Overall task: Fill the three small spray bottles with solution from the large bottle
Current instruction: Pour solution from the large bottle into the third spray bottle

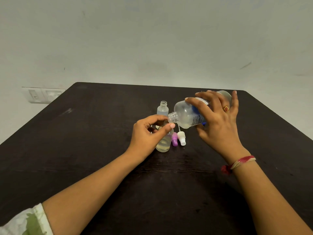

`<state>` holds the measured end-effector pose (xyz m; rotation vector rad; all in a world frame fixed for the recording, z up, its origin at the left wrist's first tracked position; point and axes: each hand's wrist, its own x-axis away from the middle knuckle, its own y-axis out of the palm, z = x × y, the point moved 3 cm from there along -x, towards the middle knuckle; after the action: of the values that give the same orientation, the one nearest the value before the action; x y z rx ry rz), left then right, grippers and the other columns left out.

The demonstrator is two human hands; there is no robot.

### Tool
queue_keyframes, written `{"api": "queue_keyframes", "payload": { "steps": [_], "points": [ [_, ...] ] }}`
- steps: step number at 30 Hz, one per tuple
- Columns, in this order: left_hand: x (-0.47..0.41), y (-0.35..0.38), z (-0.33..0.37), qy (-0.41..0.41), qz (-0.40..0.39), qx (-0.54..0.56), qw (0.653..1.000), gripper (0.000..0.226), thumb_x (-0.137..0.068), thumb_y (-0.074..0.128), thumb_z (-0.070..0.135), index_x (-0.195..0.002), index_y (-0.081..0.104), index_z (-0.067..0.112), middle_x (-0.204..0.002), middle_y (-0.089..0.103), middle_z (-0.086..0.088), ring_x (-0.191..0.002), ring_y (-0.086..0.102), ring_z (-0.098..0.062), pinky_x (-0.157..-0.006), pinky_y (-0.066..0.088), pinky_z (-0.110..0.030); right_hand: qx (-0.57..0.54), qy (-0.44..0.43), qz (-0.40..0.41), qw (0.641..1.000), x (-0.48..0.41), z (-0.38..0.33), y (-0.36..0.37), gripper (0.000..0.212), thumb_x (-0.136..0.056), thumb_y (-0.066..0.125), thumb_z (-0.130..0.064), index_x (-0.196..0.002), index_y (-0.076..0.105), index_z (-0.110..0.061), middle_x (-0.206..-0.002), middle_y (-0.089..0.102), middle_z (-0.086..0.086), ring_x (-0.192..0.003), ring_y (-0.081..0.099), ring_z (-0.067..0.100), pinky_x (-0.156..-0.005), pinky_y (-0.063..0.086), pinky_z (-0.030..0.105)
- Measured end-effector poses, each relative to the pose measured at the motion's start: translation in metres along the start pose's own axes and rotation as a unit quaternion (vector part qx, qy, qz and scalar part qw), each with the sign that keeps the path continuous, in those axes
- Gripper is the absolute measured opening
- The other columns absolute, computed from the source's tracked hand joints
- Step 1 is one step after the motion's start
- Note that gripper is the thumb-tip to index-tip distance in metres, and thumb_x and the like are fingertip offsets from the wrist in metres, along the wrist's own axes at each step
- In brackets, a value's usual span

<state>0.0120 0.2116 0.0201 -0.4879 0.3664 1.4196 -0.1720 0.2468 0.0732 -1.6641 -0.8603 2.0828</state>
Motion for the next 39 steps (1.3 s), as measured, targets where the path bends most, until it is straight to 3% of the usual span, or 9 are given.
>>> {"api": "queue_keyframes", "payload": {
  "steps": [12,15,21,33,39],
  "points": [
    [0.0001,-0.0009,-0.0009,-0.002,-0.001,-0.002,1.000,0.013,-0.078,0.077,0.025,-0.089,0.072,0.030,-0.082,0.073,0.010,-0.077,0.067,-0.003,-0.069,0.053,-0.028,0.025,-0.004,0.020,0.999,-0.0015,-0.0033,-0.0029,0.076,-0.063,0.069,-0.007,-0.129,0.046,-0.036,-0.132,0.049,0.005,-0.131,0.036,0.026,-0.113,0.000,0.062],
    [-0.0002,-0.0007,-0.0027,-0.001,-0.001,-0.009,1.000,0.015,-0.078,0.077,0.025,-0.092,0.074,0.020,-0.083,0.073,0.006,-0.078,0.066,-0.004,-0.067,0.053,-0.026,0.027,-0.005,0.021,0.999,-0.0017,-0.0034,-0.0032,0.076,-0.063,0.070,-0.008,-0.129,0.046,-0.036,-0.133,0.048,0.005,-0.132,0.035,0.027,-0.113,-0.001,0.061],
    [-0.0007,0.0000,-0.0037,0.001,0.000,-0.006,1.000,0.017,-0.077,0.075,0.029,-0.093,0.074,0.021,-0.083,0.073,0.006,-0.078,0.067,-0.004,-0.066,0.052,-0.022,0.043,-0.007,0.028,0.999,-0.0016,-0.0040,-0.0026,0.078,-0.062,0.070,-0.005,-0.130,0.047,-0.036,-0.133,0.047,0.005,-0.132,0.035,0.027,-0.112,-0.001,0.062],
    [-0.0012,-0.0003,-0.0063,0.006,-0.001,-0.017,1.000,0.022,-0.079,0.076,0.027,-0.096,0.075,0.015,-0.086,0.074,0.004,-0.081,0.068,-0.008,-0.067,0.052,-0.024,0.060,-0.013,0.042,0.997,-0.0018,-0.0043,-0.0029,0.077,-0.062,0.070,-0.005,-0.130,0.050,-0.036,-0.134,0.045,0.004,-0.133,0.033,0.026,-0.112,-0.002,0.061],
    [-0.0009,-0.0006,-0.0061,0.004,0.000,-0.014,1.000,0.032,-0.074,0.075,0.039,-0.096,0.075,0.016,-0.086,0.074,0.004,-0.081,0.069,-0.010,-0.069,0.055,-0.030,0.057,-0.010,0.044,0.997,-0.0028,-0.0052,-0.0031,0.072,-0.065,0.068,-0.006,-0.129,0.051,-0.035,-0.134,0.048,0.006,-0.133,0.034,0.027,-0.112,-0.001,0.063]
  ]
}}
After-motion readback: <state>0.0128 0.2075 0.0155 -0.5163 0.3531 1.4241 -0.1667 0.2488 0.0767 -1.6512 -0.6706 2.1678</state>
